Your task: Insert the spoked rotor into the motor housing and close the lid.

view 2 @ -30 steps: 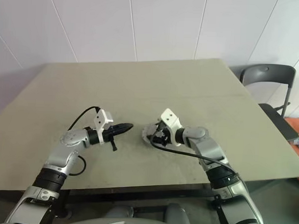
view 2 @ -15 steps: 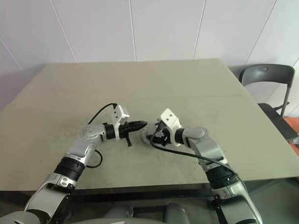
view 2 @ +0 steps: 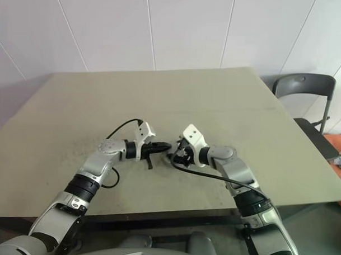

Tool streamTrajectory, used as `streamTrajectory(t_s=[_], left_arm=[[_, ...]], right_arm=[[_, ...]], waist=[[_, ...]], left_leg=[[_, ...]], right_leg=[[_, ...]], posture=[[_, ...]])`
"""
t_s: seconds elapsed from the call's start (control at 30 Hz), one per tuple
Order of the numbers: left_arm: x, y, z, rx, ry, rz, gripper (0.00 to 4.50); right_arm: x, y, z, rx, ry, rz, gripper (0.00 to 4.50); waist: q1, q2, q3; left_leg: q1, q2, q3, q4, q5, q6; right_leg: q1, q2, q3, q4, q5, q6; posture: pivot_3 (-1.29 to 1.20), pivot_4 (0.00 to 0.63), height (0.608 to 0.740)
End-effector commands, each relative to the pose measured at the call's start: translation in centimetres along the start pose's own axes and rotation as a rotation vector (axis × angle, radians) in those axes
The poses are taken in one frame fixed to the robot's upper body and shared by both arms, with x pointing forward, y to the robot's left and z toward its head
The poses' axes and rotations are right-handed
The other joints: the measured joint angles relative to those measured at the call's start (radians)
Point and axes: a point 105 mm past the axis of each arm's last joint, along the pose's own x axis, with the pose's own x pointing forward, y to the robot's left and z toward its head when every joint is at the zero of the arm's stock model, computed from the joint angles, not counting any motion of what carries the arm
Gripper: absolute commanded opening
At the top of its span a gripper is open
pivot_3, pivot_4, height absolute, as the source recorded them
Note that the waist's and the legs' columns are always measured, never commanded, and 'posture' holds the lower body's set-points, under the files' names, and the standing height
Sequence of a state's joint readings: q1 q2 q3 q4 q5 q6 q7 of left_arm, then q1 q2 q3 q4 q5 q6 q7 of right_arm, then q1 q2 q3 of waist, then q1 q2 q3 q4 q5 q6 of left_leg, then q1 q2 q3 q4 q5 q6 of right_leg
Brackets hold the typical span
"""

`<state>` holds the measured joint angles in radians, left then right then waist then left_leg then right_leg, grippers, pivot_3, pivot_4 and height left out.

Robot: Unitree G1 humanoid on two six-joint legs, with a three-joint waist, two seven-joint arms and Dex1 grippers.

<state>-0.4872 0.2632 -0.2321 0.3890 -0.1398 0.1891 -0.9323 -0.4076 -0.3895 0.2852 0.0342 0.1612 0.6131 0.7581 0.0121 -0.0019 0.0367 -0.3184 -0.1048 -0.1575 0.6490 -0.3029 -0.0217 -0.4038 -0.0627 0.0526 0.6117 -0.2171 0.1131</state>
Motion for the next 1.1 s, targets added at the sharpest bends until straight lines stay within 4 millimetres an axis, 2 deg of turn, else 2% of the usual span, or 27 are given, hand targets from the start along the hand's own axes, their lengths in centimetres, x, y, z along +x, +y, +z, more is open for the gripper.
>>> streamTrajectory(t_s=[0.03, 0.27, 0.43, 0.63, 0.73, 1.1], left_arm=[[0.0, 0.0, -0.6, -0.004, 0.049, -0.002, 0.00], [-0.8, 0.8, -1.3, 0.017, 0.094, 0.037, 0.00], [-1.0, 1.2, -0.7, 0.027, 0.071, 0.058, 0.00], [-1.0, 0.9, -0.6, 0.008, 0.057, 0.035, 0.00], [-0.8, 0.4, 0.0, -0.025, 0.010, 0.010, 0.00], [-0.3, 0.1, -0.5, -0.021, 0.040, -0.010, 0.00]], right_arm=[[0.7, 0.9, -2.4, 0.050, 0.088, 0.029, 3.14], [0.6, 0.9, -2.5, 0.050, 0.093, 0.028, 3.14], [0.6, 0.9, -2.6, 0.047, 0.098, 0.027, 3.14], [0.5, 0.7, -2.6, 0.046, 0.098, 0.025, 3.14], [0.5, 0.7, -2.6, 0.047, 0.098, 0.024, 3.14], [0.3, 0.4, -2.2, 0.053, 0.088, 0.014, 3.14]], waist=[[0.000, 0.000, 0.000], [-0.001, 0.000, -0.001], [0.000, -0.001, -0.001], [-0.001, -0.001, -0.001], [-0.001, -0.001, -0.001], [0.000, -0.001, -0.001]], left_leg=[[0.000, 0.000, 0.000, 0.000, 0.000, 0.000], [0.000, 0.001, 0.000, 0.000, 0.000, 0.000], [0.000, 0.001, 0.000, 0.000, 0.000, 0.000], [0.000, 0.001, -0.001, -0.001, 0.000, 0.000], [0.000, 0.001, -0.001, -0.001, 0.000, 0.000], [-0.001, 0.001, -0.001, -0.001, 0.000, 0.000]], right_leg=[[0.000, 0.000, 0.000, 0.000, 0.000, 0.000], [0.000, 0.000, 0.000, 0.000, 0.000, 0.000], [-0.001, 0.000, 0.000, 0.000, 0.000, 0.000], [0.000, 0.000, -0.001, 0.000, 0.000, 0.000], [-0.001, 0.000, -0.001, 0.000, 0.000, 0.000], [-0.001, 0.000, -0.001, -0.001, 0.000, 0.000]], posture=[[0.00, 0.000, 0.740], [0.00, 0.000, 0.740], [0.00, 0.000, 0.740], [0.00, 0.000, 0.740], [0.00, 0.000, 0.740], [0.00, 0.000, 0.740]])
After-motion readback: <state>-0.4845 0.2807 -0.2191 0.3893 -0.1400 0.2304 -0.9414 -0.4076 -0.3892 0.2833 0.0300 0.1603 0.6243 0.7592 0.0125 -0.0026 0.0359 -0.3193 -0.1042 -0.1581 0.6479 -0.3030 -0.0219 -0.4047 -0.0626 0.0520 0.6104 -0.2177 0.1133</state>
